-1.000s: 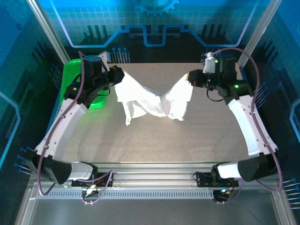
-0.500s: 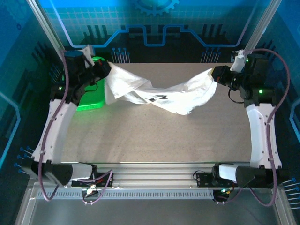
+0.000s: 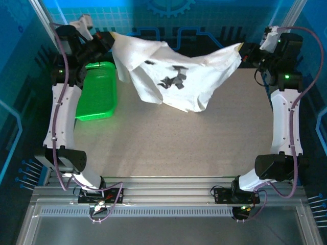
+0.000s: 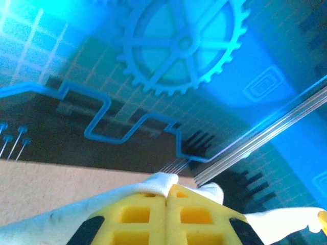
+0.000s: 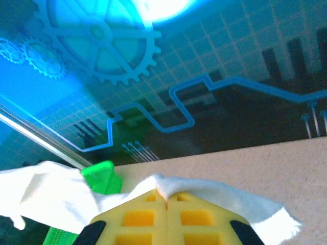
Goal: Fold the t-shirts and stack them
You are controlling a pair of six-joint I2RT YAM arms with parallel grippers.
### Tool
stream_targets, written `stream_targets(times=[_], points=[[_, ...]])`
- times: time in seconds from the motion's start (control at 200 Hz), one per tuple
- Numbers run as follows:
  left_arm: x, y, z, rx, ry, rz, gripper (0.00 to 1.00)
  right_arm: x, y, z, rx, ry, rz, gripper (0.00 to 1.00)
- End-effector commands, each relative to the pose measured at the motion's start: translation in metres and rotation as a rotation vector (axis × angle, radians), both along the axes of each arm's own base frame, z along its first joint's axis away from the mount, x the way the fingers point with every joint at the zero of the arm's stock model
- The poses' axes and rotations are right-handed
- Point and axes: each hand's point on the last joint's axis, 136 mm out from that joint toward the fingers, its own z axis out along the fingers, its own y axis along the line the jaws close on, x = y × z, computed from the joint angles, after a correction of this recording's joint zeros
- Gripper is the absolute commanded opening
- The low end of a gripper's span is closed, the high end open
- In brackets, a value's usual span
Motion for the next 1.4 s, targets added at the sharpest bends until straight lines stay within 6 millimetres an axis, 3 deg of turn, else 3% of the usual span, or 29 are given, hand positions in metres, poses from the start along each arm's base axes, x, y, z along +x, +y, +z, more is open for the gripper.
stream_targets(times=[0.0, 0.12, 0.195, 0.325, 0.43, 0.49, 0.52, 0.6, 0.77, 0.88, 1.046, 1.146, 1.251, 1.286, 1.396], points=[[-0.012, -0.005, 0.016, -0.024, -0.086, -0.079, 0.02, -0.013, -0.006, 0.014, -0.055, -0.07, -0.012, 0.0], [-0.019, -0.011, -0.045, -0.066, 0.034, -0.107, 0.02, -0.035, -0.012, -0.043, -0.047, 0.06, -0.065, 0.0], [-0.031, -0.01, -0.104, -0.086, 0.134, -0.087, 0.03, -0.056, -0.007, -0.087, -0.017, 0.146, -0.066, 0.0], [-0.066, -0.006, -0.219, -0.121, 0.359, -0.033, 0.06, -0.1, -0.01, -0.203, -0.013, 0.388, -0.132, 0.04], [-0.098, 0.0, -0.304, -0.124, 0.563, 0.026, 0.2, -0.144, -0.022, -0.296, -0.008, 0.637, -0.232, 0.13], [-0.113, 0.002, -0.331, -0.125, 0.633, 0.05, 0.51, -0.165, -0.029, -0.33, 0.011, 0.731, -0.293, 0.33], [-0.119, 0.003, -0.339, -0.13, 0.664, 0.062, 0.58, -0.171, -0.03, -0.34, 0.018, 0.751, -0.301, 0.39], [-0.131, 0.005, -0.345, -0.128, 0.717, 0.082, 0.75, -0.179, -0.036, -0.352, 0.013, 0.782, -0.336, 0.61], [-0.167, 0.0, -0.342, -0.099, 0.855, 0.081, 0.82, -0.178, -0.039, -0.342, -0.027, 0.787, -0.312, 0.74], [-0.204, -0.02, -0.348, -0.075, 0.981, 0.022, 0.82, -0.187, -0.035, -0.344, -0.027, 0.848, -0.292, 0.76], [-0.268, -0.069, -0.376, -0.006, 1.193, -0.109, 0.81, -0.209, -0.011, -0.356, 0.0, 0.965, -0.212, 0.78], [-0.298, -0.086, -0.397, 0.035, 1.3, -0.149, 0.79, -0.224, 0.0, -0.363, -0.024, 1.018, -0.187, 0.78], [-0.314, -0.099, -0.416, 0.051, 1.372, -0.181, 0.77, -0.238, 0.01, -0.369, -0.047, 1.065, -0.154, 0.8], [-0.315, -0.102, -0.421, 0.056, 1.386, -0.183, 0.77, -0.24, 0.014, -0.369, -0.073, 1.077, -0.139, 0.85], [-0.311, -0.108, -0.44, 0.078, 1.411, -0.177, 0.75, -0.248, 0.024, -0.378, -0.092, 1.14, -0.119, 0.86]])
